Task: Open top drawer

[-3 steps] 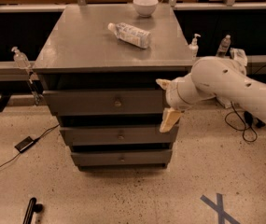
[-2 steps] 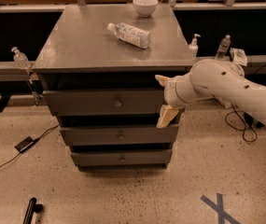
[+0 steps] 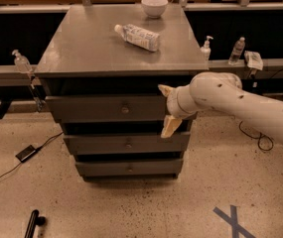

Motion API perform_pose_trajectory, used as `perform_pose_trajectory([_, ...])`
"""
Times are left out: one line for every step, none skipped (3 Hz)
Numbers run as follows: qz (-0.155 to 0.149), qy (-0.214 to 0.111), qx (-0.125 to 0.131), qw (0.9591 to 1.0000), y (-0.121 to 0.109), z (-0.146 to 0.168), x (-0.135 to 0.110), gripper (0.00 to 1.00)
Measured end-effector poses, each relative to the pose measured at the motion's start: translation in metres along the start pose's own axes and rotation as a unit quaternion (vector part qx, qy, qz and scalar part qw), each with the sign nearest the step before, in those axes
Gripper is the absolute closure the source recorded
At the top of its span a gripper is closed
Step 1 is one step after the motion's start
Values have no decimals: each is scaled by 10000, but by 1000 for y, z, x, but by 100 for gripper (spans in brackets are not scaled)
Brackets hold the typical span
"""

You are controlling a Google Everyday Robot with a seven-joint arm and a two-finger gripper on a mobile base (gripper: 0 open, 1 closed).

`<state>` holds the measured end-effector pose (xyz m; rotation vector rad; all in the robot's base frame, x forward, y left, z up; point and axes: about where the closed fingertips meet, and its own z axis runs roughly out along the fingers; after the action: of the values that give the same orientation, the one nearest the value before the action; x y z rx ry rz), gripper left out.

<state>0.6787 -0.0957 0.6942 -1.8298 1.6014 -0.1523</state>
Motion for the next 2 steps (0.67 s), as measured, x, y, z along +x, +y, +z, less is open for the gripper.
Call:
perform_pose_trajectory([-178,43,46,9998,-3,44,7,0])
perform_pose_trajectory([-446,90,188,9988,-15,65,3,0])
